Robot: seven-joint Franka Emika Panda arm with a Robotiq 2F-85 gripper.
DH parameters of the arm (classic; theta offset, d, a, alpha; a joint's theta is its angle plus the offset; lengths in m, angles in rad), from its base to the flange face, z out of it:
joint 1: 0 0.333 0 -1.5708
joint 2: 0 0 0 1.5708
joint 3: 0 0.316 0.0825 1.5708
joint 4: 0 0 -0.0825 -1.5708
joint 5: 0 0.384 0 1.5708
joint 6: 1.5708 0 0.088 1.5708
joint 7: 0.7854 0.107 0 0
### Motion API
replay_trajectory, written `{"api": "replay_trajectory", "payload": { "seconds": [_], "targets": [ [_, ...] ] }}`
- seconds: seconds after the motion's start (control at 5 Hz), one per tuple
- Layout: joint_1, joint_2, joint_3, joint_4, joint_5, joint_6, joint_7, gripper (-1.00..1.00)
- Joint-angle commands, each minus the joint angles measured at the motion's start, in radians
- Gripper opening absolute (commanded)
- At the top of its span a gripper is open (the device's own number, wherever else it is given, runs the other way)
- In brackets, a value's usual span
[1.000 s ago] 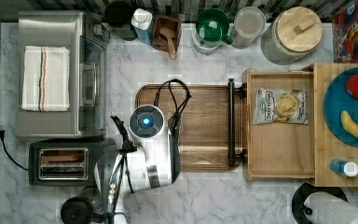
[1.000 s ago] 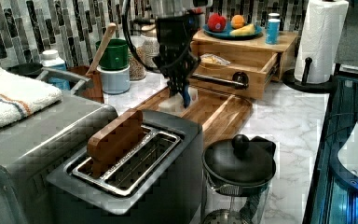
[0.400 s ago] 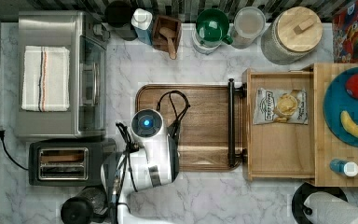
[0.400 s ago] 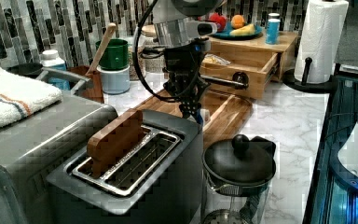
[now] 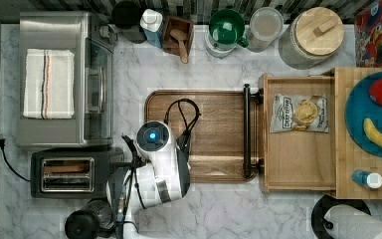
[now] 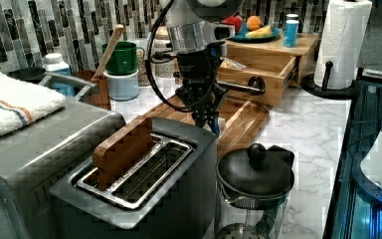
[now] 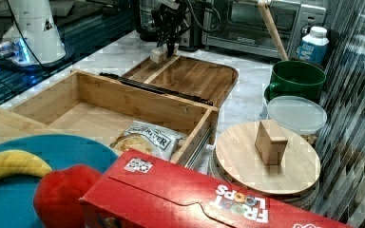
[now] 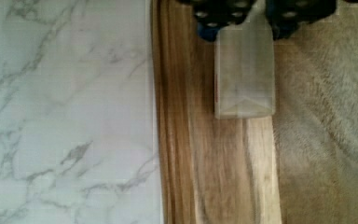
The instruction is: Place the butter on the board.
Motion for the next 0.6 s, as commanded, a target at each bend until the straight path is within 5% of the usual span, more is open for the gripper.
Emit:
{"api": "replay_trajectory", "payload": {
  "seconds": [0.2,0.6],
  "targets": [
    [0.022,0.024,0.014,0.042,-0.041,0.103,0.103,1.00],
    [0.015,0.016,0.016,0.037,-0.043,0.096,0.108,1.00]
  ]
}}
